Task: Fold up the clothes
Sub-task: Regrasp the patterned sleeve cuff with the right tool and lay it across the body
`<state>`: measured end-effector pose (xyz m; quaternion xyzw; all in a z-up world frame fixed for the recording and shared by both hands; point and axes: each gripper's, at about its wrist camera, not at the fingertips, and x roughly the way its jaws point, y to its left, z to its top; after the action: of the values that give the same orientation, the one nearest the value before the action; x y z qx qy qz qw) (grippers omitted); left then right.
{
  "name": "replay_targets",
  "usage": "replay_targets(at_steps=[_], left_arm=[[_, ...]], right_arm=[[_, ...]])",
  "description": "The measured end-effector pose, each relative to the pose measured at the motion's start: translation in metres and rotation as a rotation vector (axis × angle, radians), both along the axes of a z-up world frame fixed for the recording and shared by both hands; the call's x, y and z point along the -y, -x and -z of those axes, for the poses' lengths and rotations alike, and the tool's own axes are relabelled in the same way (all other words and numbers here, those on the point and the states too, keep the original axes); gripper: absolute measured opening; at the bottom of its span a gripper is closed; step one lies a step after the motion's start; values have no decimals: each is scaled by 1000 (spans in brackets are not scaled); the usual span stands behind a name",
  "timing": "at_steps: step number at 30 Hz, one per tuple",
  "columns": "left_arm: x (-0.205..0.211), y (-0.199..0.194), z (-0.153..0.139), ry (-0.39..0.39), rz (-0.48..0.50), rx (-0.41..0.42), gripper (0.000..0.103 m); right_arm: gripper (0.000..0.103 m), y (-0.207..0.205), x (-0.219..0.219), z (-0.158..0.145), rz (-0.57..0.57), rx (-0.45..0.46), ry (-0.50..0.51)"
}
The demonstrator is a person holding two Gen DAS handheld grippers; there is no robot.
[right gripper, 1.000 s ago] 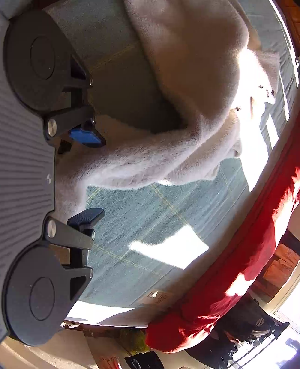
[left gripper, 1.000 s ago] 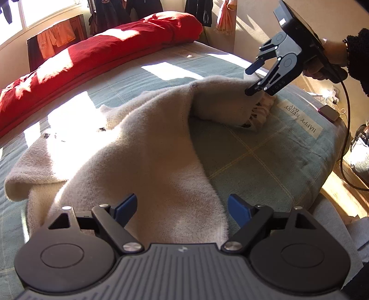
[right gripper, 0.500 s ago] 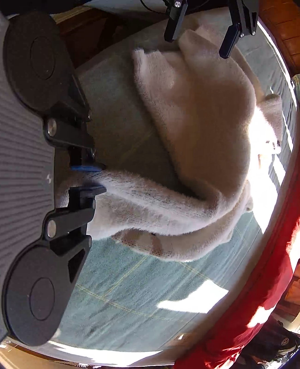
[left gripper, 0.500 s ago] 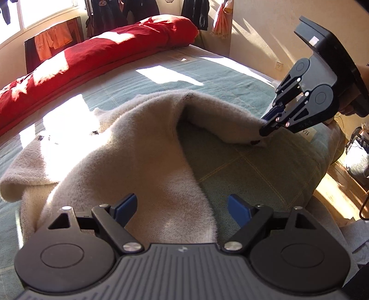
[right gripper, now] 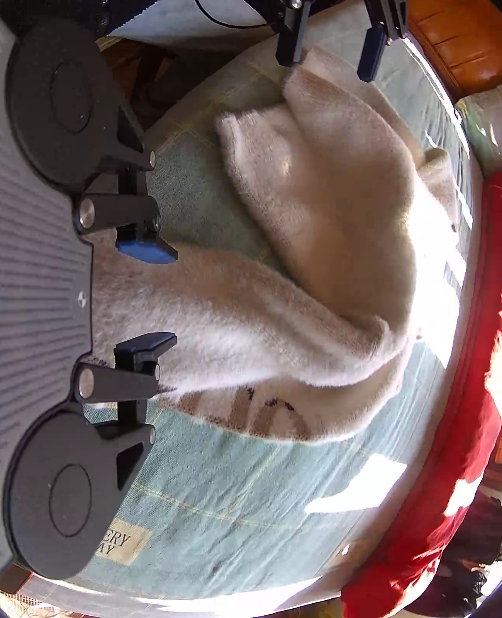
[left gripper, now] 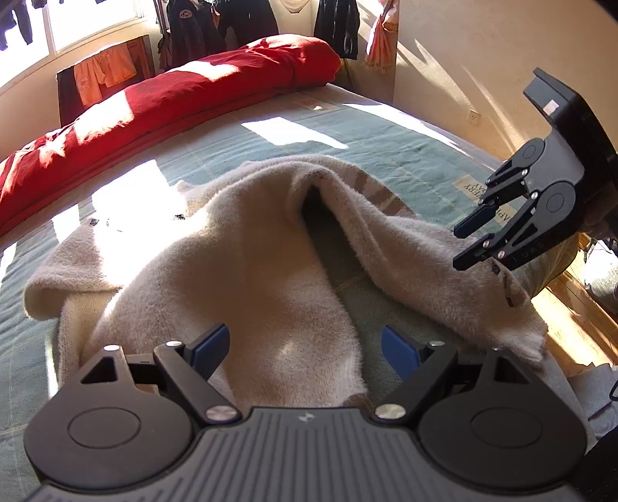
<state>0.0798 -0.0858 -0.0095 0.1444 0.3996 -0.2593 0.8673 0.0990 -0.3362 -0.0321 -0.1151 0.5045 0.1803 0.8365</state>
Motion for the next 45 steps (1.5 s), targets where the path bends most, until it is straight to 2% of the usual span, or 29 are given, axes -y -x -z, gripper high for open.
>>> replay_targets(at_steps=[5,9,12,16,18,20,22,23,24,26,32,38,41,45], left_arm=[[8,6,2,3,36,1,86],[12,3,6,-2,42,-13,86],[13,-2,9,-6,34,-28,86],[14,-12,16,-20,16,-47,86],[13,-17,19,-29,9,-57,86],[13,-23,23,-38,5,-67,86],[12,-29,27,-48,1,-77,86],[11,-32,29,-51,-2,-80,86],[11,-35,31,-53,-4,-83,86],[10,-41,35,-58,-6,-88,86],[12,-52,45,-35,-5,-106,86],[5,-57,50,-22,-17,-123,86],[-1,-61,51,-18,-34,-125,86],[-12,-68,52,-8,-55,-129,86]], right_arm=[[46,-15,50,-5,204,45,-52],[46,-38,72,3,288,56,-120],[47,-69,80,16,310,49,-178],[53,-114,80,43,323,35,-225],[53,-135,78,60,322,11,-239],[53,-149,74,77,291,-55,-269],[43,-158,69,89,249,-107,-297],[25,-158,65,88,225,-104,-294],[11,-158,61,86,201,-101,-283],[9,-160,55,77,182,-72,-213],[8,-187,58,49,194,32,23],[8,-240,48,32,173,130,225],[8,-271,38,37,170,161,317],[11,-308,31,53,220,166,377]])
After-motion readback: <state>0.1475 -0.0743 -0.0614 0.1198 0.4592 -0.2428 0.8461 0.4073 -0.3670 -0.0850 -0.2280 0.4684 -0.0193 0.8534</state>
